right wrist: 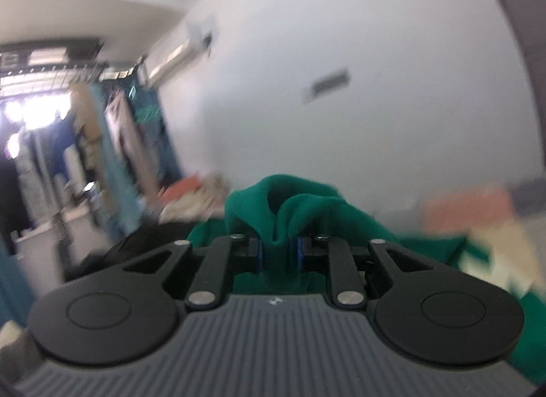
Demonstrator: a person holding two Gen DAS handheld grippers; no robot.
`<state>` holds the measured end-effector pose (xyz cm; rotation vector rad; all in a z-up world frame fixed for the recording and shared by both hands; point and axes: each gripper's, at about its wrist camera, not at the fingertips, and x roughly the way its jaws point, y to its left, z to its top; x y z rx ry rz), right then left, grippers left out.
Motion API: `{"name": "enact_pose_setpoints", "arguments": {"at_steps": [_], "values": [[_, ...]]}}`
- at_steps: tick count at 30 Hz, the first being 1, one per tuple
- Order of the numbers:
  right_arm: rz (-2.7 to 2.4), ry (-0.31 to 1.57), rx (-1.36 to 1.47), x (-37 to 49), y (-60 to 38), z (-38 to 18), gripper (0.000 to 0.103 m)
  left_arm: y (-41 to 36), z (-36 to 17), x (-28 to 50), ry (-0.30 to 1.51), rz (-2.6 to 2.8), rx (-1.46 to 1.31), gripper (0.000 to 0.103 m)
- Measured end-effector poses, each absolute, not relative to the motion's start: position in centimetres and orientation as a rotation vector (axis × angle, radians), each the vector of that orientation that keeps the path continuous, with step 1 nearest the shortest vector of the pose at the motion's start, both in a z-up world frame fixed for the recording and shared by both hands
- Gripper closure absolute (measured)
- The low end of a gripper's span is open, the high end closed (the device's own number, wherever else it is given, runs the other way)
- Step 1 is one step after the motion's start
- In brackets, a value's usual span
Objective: Fold large clothes
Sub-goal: 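Lift the green hoodie with both tools and shake it out in the air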
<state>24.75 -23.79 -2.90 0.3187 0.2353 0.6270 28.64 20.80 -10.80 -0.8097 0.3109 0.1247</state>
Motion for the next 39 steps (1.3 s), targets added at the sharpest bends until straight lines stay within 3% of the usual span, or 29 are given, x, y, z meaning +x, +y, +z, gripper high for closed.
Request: {"name": "enact_pose_setpoints", "arguments": {"at_steps": [7,13,16,18,20,26,28,30,39], "values": [[0.744,0.626,0.225,23.4,-16.4,-10.7,0.083,25.1,-15.0,33.1,0.467,0.224,-0.804,0.088],[0.776,0.785,0.070,22.9,-11.8,-13.7,0.082,26.5,-18.7,33.9,0.512,0.231,-0.849,0.086],[0.769,0.790,0.079,23.3,-12.0,-13.3,0.081,26.2,-17.8,32.6,0.508,0.219,-0.852,0.076],[0.763,0.793,0.089,23.2,-12.2,-13.5,0.080,26.0,-17.5,32.2,0.508,0.219,-0.835,0.046],[0.757,0.786,0.094,22.7,-12.7,-13.6,0.079,25.7,-16.8,31.5,0.500,0.215,-0.822,0.037],[0.737,0.781,0.127,22.0,-13.9,-13.5,0.050,23.7,-14.3,27.3,0.450,0.250,-0.795,0.028],[0.733,0.781,0.155,22.4,-14.4,-13.1,0.029,23.0,-13.4,25.8,0.426,0.255,-0.772,0.028],[0.729,0.766,0.201,22.2,-15.5,-12.7,0.021,22.5,-12.2,24.1,0.381,0.265,-0.751,0.026],[0.566,0.660,0.355,24.7,-21.5,-9.5,0.021,18.1,-10.0,24.4,0.329,0.075,-0.671,0.025]]}}
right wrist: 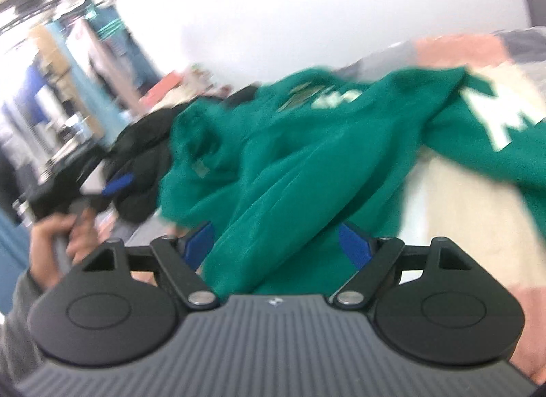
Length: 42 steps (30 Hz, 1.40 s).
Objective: Fold large clothes
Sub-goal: 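Lift the green hoodie with both tools and shake it out in the air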
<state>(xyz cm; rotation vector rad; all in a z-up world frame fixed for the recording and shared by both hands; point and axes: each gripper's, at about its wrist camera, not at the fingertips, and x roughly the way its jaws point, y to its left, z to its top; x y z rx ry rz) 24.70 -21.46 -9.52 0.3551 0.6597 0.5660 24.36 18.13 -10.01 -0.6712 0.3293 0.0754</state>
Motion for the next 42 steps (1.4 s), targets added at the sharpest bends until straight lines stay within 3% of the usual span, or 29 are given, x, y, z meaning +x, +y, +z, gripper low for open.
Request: {"name": "enact_pose_setpoints", "arguments": {"at_steps": [9,20,23,24,27,28,31,42], "values": [[0.379,0.682,0.461,35.7,-22.7,-8.9,0.021,14.0,-14.5,32.8,0.466,-0.070,-0.691,0.025],[0.363,0.728,0.555,43.8,-23.3,-17.2,0.021,11.5,-18.7,38.3,0.521,-0.205,-0.668,0.028],[0.390,0.757,0.560,44.6,-22.7,-18.7,0.028,11.1,-18.7,38.4,0.508,-0.222,-0.665,0.048],[0.397,0.757,0.553,44.8,-22.4,-18.9,0.034,11.0,-18.6,38.3,0.495,-0.234,-0.658,0.061],[0.434,0.743,0.562,44.9,-22.4,-18.8,0.053,10.9,-18.1,37.7,0.420,-0.338,-0.690,0.074],[0.454,0.732,0.567,44.9,-22.5,-18.6,0.064,10.7,-17.7,37.6,0.420,-0.346,-0.687,0.076],[0.516,0.688,0.555,44.0,-22.5,-17.2,0.080,10.2,-16.6,36.4,0.393,-0.383,-0.667,0.080],[0.639,0.539,0.630,34.5,-24.9,-11.3,0.088,9.4,-12.6,27.7,0.369,-0.525,-0.742,0.080]]}}
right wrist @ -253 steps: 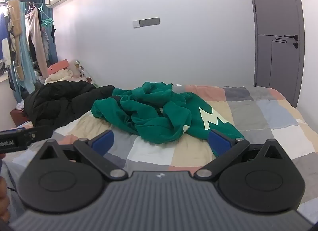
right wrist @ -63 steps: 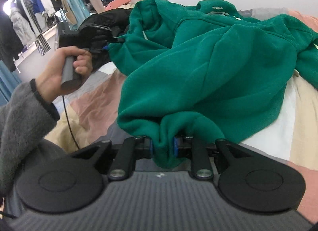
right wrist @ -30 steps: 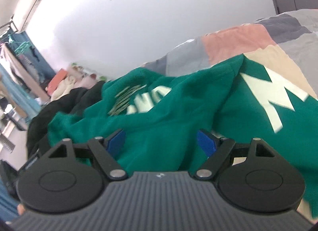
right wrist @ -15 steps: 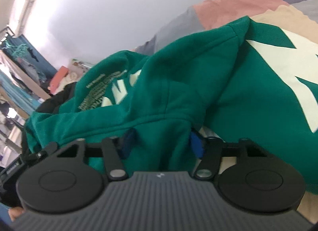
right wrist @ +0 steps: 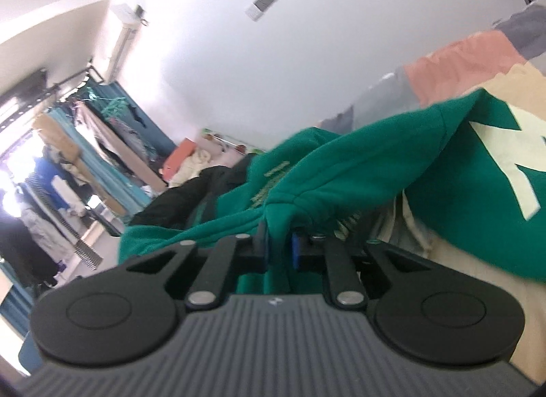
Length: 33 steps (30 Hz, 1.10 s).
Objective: Fold large clothes
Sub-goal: 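Lift the green hoodie with both tools and shake it out in the air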
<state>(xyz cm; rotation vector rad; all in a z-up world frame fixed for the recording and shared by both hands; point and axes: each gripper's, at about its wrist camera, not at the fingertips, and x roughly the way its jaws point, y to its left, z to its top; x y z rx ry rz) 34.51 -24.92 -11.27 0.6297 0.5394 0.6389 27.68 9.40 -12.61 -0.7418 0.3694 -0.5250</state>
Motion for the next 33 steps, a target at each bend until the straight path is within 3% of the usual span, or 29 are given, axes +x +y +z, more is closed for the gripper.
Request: {"name": "enact_pose_setpoints", "arguments": {"at_steps": [5,10,15,17,18,19,20,21,23,26,33], "values": [[0.643,0.533,0.618,29.9,-25.5,-9.8,0.088,8.2,-12.7,22.9,0.434,-0.477,-0.770,0.079],[0.560,0.617,0.628,27.7,-25.8,-11.9,0.087,6.9,-14.4,20.6,0.513,-0.413,-0.803,0.075],[0.530,0.638,0.654,28.0,-26.3,-12.4,0.085,5.9,-13.9,21.2,0.512,-0.393,-0.803,0.036],[0.509,0.651,0.669,28.1,-26.2,-12.7,0.075,5.0,-13.8,22.2,0.514,-0.380,-0.814,0.034],[0.496,0.658,0.680,28.0,-26.3,-12.9,0.054,4.8,-13.9,22.2,0.520,-0.372,-0.826,0.034],[0.482,0.664,0.701,28.0,-26.3,-13.2,0.022,5.4,-14.2,20.6,0.521,-0.367,-0.838,0.034],[0.472,0.663,0.727,28.3,-26.5,-13.4,0.010,5.4,-14.3,20.5,0.514,-0.361,-0.854,0.034],[0.462,0.656,0.764,28.5,-26.8,-13.6,0.005,5.6,-14.5,21.0,0.502,-0.361,-0.873,0.033],[0.458,0.667,0.822,28.9,-27.1,-14.1,0.006,5.7,-14.8,20.9,0.478,-0.385,-0.909,0.031],[0.430,0.672,0.864,29.6,-27.5,-14.9,0.006,5.5,-15.3,21.9,0.436,-0.382,-0.948,0.019],[0.446,0.681,0.826,32.9,-25.8,-15.5,0.006,3.6,-16.5,24.2,0.448,-0.378,-0.973,0.020]]}}
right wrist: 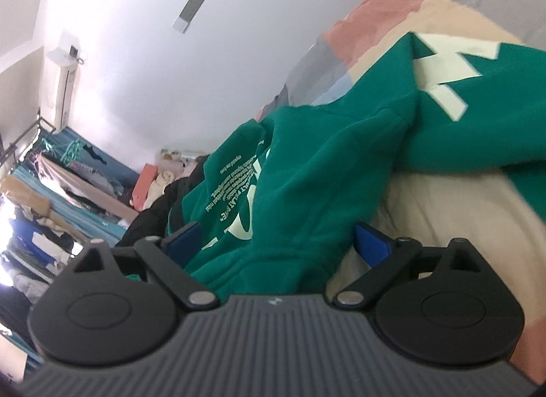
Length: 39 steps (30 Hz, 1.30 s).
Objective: Fold large clothes
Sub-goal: 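Lift the green hoodie with both tools and shake it out in the air, then lower the held hoodie with both tools and lay it flat on the bed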
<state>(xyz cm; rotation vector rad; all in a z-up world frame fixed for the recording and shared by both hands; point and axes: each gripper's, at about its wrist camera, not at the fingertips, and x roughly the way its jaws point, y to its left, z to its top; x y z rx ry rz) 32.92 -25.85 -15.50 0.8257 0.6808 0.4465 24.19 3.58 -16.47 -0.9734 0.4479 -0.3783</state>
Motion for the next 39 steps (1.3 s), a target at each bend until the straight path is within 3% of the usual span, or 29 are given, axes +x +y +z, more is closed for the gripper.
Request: {"name": "enact_pose_setpoints", "arguments": {"at_steps": [2,4,5,6,7,8,10,13,19,24,34,39], "values": [[0.462,0.692,0.793,33.8,-25.0,-15.7,0.009,2.8,-16.7,24.8,0.463,-0.388,-0.945,0.020],[0.467,0.703,0.743,34.2,-24.3,-16.0,0.036,2.7,-16.8,25.1,0.482,-0.377,-0.899,0.023],[0.473,0.717,0.723,34.3,-24.0,-16.2,0.040,2.5,-16.9,25.3,0.490,-0.368,-0.880,0.033],[0.494,0.726,0.716,34.3,-23.9,-16.4,0.051,2.2,-16.8,25.2,0.489,-0.367,-0.870,0.051],[0.522,0.719,0.706,34.1,-23.8,-16.3,0.062,1.9,-16.6,25.0,0.483,-0.372,-0.865,0.060],[0.537,0.703,0.688,33.7,-23.6,-16.0,0.064,1.7,-16.1,24.5,0.465,-0.380,-0.852,0.073],[0.570,0.649,0.644,32.4,-23.3,-14.9,0.073,1.4,-15.1,23.0,0.412,-0.368,-0.816,0.083],[0.606,0.581,0.638,30.4,-23.4,-13.6,0.076,1.4,-14.0,18.9,0.357,-0.342,-0.813,0.091],[0.679,0.410,0.575,25.4,-24.2,-9.2,0.078,1.0,-9.0,12.0,0.204,-0.358,-0.711,0.092],[0.715,0.285,0.497,22.2,-24.4,-2.3,0.078,1.1,-2.1,7.1,0.097,-0.380,-0.629,0.092],[0.757,0.024,0.373,19.0,-22.8,16.5,0.078,4.9,18.7,-1.2,0.013,-0.292,-0.351,0.092],[0.770,-0.076,0.364,18.3,-22.7,25.6,0.077,7.3,30.3,-0.9,-0.037,-0.300,-0.280,0.092]]}}
